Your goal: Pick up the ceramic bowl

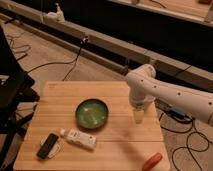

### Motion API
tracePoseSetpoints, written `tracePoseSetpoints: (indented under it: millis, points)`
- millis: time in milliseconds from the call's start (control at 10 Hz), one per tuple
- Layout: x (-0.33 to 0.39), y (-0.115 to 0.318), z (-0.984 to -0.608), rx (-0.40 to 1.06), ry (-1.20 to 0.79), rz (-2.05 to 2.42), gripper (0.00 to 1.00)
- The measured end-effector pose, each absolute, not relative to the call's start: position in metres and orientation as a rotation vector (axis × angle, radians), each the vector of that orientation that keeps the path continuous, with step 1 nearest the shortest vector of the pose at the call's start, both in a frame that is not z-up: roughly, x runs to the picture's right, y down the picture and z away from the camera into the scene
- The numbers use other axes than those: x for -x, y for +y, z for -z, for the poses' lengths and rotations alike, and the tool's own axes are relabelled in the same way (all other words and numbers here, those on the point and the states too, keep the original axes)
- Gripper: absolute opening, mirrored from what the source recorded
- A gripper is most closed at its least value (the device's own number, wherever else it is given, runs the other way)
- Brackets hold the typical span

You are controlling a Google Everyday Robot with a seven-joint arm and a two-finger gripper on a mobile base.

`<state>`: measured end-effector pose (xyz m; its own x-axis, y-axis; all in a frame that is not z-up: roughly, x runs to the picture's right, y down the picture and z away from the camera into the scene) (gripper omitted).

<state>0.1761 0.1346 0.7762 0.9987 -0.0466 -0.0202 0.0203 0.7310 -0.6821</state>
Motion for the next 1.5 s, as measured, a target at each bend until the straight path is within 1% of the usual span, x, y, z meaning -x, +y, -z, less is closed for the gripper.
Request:
tracePoseSetpoints:
  millis: [200, 400, 700, 900, 1100, 1300, 1500]
  points:
    - [-0.176, 0.134, -0.776, 0.749, 0.038, 0.038, 0.77]
    - [-0.167, 0.125, -0.782, 0.719, 0.029, 0.067, 0.77]
    - [-0.122, 0.108, -0.79, 0.643, -0.042, 0.171, 0.77]
    - [-0.082, 0.104, -0.792, 0.583, -0.115, 0.246, 0.77]
    - [-0.054, 0.11, -0.79, 0.544, -0.171, 0.31, 0.77]
    - [-0.031, 0.125, -0.789, 0.529, -0.212, 0.378, 0.77]
    - [-0.017, 0.153, -0.79, 0.547, -0.224, 0.457, 0.77]
